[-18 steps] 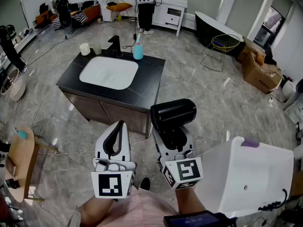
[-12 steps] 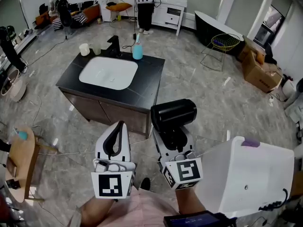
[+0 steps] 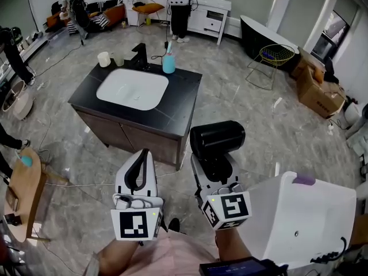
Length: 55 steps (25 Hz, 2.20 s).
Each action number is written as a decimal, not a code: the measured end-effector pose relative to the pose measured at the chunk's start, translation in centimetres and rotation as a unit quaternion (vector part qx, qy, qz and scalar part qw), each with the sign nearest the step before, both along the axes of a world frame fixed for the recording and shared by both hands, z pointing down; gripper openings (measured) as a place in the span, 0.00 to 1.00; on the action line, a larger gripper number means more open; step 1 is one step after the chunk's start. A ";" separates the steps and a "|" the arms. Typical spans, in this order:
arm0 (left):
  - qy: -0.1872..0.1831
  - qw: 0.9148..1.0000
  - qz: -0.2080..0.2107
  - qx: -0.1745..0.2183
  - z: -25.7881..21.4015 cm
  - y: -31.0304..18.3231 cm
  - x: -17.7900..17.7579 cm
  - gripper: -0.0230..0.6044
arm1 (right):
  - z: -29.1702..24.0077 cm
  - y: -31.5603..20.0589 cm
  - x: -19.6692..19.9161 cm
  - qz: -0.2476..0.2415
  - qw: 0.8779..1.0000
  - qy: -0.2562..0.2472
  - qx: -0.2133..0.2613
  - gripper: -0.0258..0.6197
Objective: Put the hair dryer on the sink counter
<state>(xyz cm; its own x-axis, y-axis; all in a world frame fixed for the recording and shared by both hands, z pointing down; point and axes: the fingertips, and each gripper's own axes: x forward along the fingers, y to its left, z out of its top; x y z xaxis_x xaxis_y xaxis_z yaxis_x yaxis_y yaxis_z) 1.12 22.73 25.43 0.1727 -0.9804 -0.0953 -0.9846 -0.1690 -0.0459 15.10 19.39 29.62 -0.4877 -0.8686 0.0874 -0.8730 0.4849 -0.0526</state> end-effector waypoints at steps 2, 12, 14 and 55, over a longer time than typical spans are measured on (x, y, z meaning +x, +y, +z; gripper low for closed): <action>0.007 1.000 -0.004 -0.002 0.1 -0.7 -0.2 0.05 | 0.1 -0.8 0.1 0.001 1.000 0.002 -0.002 0.42; 0.026 0.999 -0.006 -0.020 2.3 -7.8 -2.0 0.05 | 1.9 -7.7 -1.0 0.005 1.000 0.014 -0.016 0.42; 0.021 0.999 -0.004 -0.026 3.2 -10.1 -2.9 0.05 | 2.7 -9.8 -1.7 0.008 1.000 0.015 -0.021 0.42; 0.004 0.999 0.019 -0.028 3.2 -35.3 -15.1 0.05 | 5.2 -33.7 -13.0 0.043 0.998 0.028 -0.047 0.42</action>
<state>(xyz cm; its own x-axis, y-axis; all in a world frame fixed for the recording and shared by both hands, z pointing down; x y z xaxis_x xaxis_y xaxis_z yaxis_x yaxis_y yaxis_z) -13.99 -12.54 28.63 0.2102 -0.9767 -0.0425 -0.9775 -0.2093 -0.0266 2.10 -14.30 34.87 -0.4031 -0.8942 0.1947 -0.9144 0.4024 -0.0449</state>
